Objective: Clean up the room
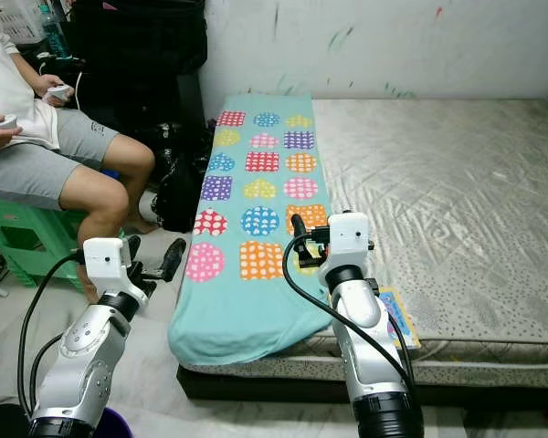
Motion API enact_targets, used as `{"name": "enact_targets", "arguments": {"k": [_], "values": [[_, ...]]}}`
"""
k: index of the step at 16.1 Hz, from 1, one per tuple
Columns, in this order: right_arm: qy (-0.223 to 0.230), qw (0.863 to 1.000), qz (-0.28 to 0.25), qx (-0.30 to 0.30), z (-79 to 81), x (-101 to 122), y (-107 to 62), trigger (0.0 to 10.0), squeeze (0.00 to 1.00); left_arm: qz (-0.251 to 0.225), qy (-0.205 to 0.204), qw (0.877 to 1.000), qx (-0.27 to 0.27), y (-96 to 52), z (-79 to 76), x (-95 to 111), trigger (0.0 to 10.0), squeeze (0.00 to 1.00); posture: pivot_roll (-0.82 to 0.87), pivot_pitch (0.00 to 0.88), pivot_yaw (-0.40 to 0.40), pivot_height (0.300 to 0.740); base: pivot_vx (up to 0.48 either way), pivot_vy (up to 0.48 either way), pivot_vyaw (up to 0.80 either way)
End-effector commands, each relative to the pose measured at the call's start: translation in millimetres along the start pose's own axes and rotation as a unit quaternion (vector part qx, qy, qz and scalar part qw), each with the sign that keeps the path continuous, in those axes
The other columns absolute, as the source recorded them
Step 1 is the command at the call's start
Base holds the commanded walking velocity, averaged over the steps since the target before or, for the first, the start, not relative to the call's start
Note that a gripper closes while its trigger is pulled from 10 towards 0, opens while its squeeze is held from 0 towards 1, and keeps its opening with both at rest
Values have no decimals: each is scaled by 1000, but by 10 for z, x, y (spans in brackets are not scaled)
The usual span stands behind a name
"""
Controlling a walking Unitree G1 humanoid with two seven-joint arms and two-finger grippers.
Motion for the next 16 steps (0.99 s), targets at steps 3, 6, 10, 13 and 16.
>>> {"name": "enact_targets", "arguments": {"k": [3, 6, 10, 13, 16], "values": [[7, 1000, -1, 0, -3, 15, 22, 10000, 0, -7, 5, 1000, -3, 3, 20, 46, 10000, 0, -148, 0, 7, 740, 265, 0, -365], [8, 1000, -1, 0, -1, 15, 22, 10000, 0, -8, 5, 1000, -3, 5, 19, 47, 10000, 0, -149, 0, 7, 740, 270, 0, -179], [7, 1000, -2, 0, -3, 15, 23, 10000, 0, -8, 5, 1000, -2, 5, 23, 48, 10000, 0, -148, 0, 6, 740, 258, 0, 0], [6, 1000, -1, -2, -2, 3, 20, 10000, 0, -8, 8, 1000, -5, 7, 17, 52, 10000, 0, -148, 0, 7, 740, 0, 0, 0], [4, 1000, 0, -1, -4, -10, 11, 10000, 0, -7, 5, 1000, 3, 7, 39, 45, 10000, 0, -147, 0, 8, 740, 0, 0, 0]]}}
Point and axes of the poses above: a point about 5 cm out from each wrist's last joint towards the gripper, its own y axis pointing out of the wrist towards the gripper, its own x axis along the axis of the wrist's last joint, z = x × y, the point moved 1 cm from there along y, pointing out of the wrist towards the gripper, and after that the axes turned 12 degrees about -y, right-handed, at the moved point
